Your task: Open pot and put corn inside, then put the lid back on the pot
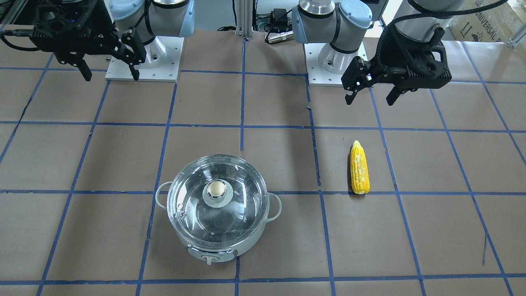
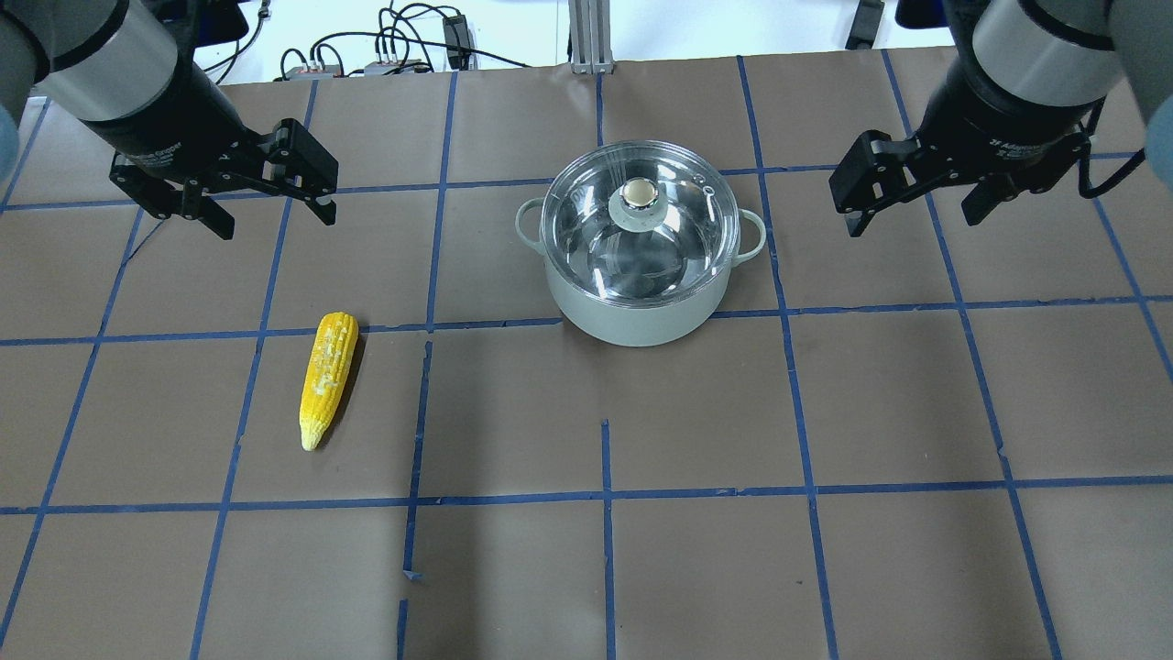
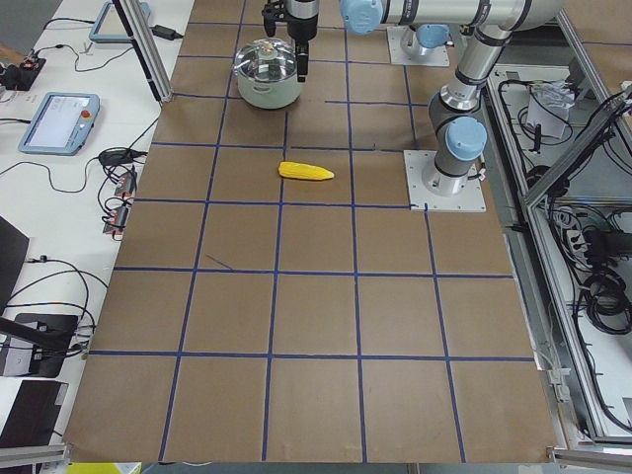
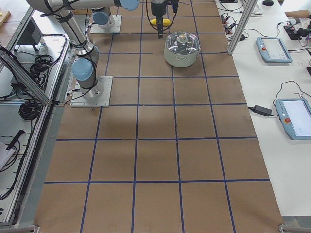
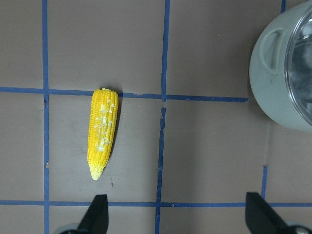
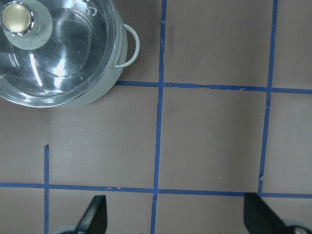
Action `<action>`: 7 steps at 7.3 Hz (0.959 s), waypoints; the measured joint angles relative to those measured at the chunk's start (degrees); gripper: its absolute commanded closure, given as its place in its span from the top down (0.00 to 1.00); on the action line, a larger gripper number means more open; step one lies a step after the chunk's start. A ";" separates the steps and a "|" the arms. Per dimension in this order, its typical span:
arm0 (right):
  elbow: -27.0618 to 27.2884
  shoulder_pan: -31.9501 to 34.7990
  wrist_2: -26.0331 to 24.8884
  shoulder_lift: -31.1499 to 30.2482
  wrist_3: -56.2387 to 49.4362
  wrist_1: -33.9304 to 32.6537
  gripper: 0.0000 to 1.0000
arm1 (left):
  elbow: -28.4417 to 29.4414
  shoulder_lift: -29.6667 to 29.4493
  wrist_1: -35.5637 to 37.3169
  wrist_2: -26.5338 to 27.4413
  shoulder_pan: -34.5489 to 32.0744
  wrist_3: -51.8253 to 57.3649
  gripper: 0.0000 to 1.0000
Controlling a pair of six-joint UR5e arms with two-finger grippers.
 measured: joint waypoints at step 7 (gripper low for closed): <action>0.18 2.69 1.04 8.56 8.37 -12.30 0.99 | -7.93 -1.43 3.44 -0.85 15.29 15.39 1.00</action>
